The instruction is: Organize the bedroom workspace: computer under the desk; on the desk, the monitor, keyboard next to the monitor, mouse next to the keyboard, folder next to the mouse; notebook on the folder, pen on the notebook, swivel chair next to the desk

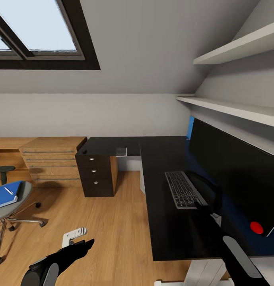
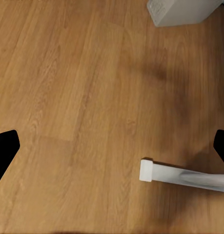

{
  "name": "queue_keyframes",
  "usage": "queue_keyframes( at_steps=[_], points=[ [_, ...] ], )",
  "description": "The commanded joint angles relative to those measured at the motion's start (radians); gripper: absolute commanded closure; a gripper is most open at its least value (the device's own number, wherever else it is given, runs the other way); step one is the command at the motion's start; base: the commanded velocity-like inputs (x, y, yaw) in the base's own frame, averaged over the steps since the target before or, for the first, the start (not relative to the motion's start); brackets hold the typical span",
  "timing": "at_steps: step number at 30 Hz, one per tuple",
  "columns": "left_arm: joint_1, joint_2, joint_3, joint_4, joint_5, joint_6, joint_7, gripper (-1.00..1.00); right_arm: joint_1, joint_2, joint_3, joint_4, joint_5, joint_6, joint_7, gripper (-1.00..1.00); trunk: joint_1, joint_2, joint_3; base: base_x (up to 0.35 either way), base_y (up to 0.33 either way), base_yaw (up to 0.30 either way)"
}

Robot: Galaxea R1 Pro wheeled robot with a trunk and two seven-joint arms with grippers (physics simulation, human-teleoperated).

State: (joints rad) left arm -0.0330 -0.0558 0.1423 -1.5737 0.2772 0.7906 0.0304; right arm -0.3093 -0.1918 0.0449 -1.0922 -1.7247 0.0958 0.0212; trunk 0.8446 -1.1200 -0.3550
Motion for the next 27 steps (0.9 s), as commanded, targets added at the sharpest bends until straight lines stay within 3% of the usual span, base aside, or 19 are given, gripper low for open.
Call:
queue_keyframes(
  at_steps=[1, 10, 19, 27],
  points=[
    [-0.001, -0.001, 0.002, -0.001, 0.008, 0.006, 0.003, -1.0, -0.001, 0.001, 0.002, 0.0, -0.01, -0.006, 0.003, 1.0, 0.0, -0.001, -0.001, 0.0, 0.0, 0.0],
    [-0.001, -0.001, 0.002, 0.0, 0.008, 0.006, 0.003, -1.0, -0.002, 0.006, 0.003, 0.0, -0.012, -0.014, 0.002, 1.0, 0.0, -0.001, -0.001, 0.006, 0.001, 0.0],
    [-0.001, -0.002, 0.002, 0.0, 0.009, 0.006, 0.004, -1.0, -0.002, 0.006, 0.003, 0.001, -0.012, -0.015, 0.002, 1.0, 0.0, -0.001, -0.001, 0.225, 0.044, 0.0],
    [-0.001, -0.001, 0.002, 0.0, 0.01, 0.008, 0.003, -1.0, -0.002, 0.006, 0.004, 0.001, -0.012, -0.016, 0.002, 1.0, 0.0, -0.001, -0.001, 0.037, 0.003, 0.0]
  ],
)
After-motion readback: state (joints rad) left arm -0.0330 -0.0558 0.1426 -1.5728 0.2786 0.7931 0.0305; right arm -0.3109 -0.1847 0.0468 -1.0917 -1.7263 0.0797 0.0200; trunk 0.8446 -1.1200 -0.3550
